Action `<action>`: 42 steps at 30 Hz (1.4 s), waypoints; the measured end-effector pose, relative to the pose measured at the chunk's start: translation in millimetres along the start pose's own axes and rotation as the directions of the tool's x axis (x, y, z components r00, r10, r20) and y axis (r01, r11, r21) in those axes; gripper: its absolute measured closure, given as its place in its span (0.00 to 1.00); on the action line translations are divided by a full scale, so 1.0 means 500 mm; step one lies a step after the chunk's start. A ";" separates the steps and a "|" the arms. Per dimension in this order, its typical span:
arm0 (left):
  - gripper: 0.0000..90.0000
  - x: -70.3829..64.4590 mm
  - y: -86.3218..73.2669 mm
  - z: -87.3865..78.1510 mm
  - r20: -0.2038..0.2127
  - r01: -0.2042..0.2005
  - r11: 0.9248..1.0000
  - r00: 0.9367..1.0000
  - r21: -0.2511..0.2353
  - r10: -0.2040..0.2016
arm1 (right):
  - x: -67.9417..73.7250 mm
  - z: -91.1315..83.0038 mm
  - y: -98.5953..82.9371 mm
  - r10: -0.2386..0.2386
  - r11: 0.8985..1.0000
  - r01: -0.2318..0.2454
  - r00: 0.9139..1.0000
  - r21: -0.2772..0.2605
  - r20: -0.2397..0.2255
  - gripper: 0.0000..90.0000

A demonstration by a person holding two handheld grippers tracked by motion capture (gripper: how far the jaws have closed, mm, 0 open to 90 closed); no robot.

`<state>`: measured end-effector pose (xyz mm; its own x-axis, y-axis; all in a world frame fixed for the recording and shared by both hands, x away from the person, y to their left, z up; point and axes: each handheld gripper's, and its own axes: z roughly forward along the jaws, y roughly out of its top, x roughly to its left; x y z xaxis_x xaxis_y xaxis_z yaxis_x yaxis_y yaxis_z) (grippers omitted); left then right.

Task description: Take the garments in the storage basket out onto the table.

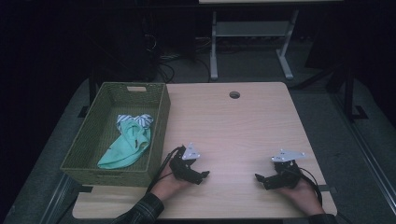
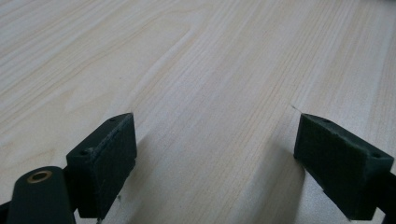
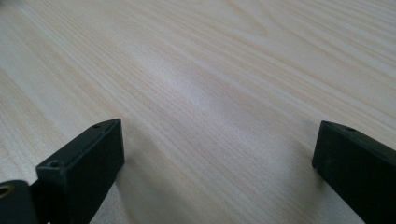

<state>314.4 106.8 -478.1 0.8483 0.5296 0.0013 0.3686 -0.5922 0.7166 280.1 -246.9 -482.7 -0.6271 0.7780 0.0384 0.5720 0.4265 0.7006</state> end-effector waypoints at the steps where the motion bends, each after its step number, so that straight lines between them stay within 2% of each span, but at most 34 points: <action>1: 0.14 0.001 0.000 0.000 0.003 -0.002 1.000 1.000 -0.001 0.002 | 0.000 0.000 0.000 -0.001 1.000 0.001 1.000 0.000 0.000 0.02; 10: 0.14 0.003 0.009 -0.003 0.011 -0.013 0.999 1.000 0.049 0.012 | -0.001 0.000 0.000 -0.004 1.000 0.004 1.000 -0.001 -0.003 0.02; 17: 0.14 0.005 0.014 -0.008 0.015 -0.005 0.997 1.000 0.083 0.003 | -0.001 0.001 0.000 -0.005 1.000 0.005 1.000 -0.002 -0.002 0.02; 28: 0.15 0.006 0.019 -0.008 0.023 -0.004 0.995 1.000 0.103 0.001 | -0.002 0.001 0.000 -0.011 1.000 0.011 1.000 -0.005 -0.001 0.02; 31: 0.15 0.006 0.023 -0.010 0.017 -0.014 0.994 1.000 0.111 0.012 | -0.002 0.001 0.000 -0.011 1.000 0.011 1.000 -0.005 0.000 0.02; 42: 0.15 0.010 0.030 -0.019 0.022 0.003 0.995 1.000 0.096 -0.005 | 0.000 0.000 0.000 -0.004 1.000 0.004 1.000 -0.004 0.005 0.02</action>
<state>320.6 106.5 -460.5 0.8546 0.5190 -0.0172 0.4055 -0.6464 0.6463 280.3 -246.9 -482.9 -0.6268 0.7785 0.0325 0.5678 0.4277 0.7034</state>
